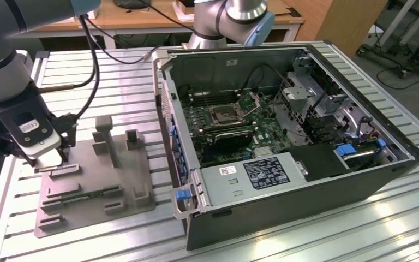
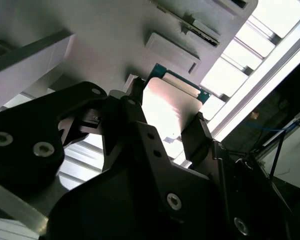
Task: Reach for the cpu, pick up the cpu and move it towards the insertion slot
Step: 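Pick up the cpu and move it towards the insertion slot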
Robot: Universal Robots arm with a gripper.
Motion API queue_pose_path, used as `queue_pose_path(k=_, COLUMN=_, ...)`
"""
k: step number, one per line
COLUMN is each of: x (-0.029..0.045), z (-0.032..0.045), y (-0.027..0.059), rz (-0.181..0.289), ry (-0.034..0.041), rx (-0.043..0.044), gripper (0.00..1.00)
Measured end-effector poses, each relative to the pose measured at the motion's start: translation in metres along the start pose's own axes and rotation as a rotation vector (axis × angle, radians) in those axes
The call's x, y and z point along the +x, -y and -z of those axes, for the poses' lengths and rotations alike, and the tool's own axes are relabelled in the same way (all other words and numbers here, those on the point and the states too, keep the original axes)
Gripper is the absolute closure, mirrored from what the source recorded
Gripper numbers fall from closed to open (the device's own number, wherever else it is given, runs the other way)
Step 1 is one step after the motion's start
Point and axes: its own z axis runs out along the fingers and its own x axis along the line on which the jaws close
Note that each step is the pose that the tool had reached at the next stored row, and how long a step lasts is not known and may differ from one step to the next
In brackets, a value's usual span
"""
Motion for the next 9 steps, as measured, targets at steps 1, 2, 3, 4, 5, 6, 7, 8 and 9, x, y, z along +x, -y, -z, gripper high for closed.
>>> queue_pose_path(k=1, x=0.0, z=0.0019, y=-0.0001, rz=0.0, ry=0.0001, rx=0.0, gripper=0.45)
queue_pose_path(k=2, x=0.0, z=0.0041, y=-0.0002, rz=0.0, ry=0.0, rx=-0.0001, gripper=0.45)
queue_pose_path(k=3, x=0.0, z=0.0062, y=-0.0003, rz=0.0, ry=0.0001, rx=0.0, gripper=0.45)
queue_pose_path(k=4, x=0.0, z=0.008, y=-0.0004, rz=0.0, ry=0.0, rx=0.0, gripper=0.45)
queue_pose_path(k=5, x=-0.0001, z=0.0099, y=-0.0005, rz=0.0, ry=0.0, rx=0.0, gripper=0.45)
queue_pose_path(k=6, x=-0.0001, z=0.012, y=-0.0006, rz=0.0, ry=0.0, rx=0.0, gripper=0.45)
queue_pose_path(k=7, x=-0.0001, z=0.0137, y=-0.0007, rz=0.0, ry=0.0, rx=0.0, gripper=0.45)
queue_pose_path(k=8, x=-0.0001, z=0.0149, y=-0.0007, rz=0.0, ry=-0.0001, rx=0.0, gripper=0.45)
queue_pose_path(k=9, x=-0.0001, z=0.015, y=-0.0008, rz=0.0, ry=0.0001, rx=-0.0001, gripper=0.45)
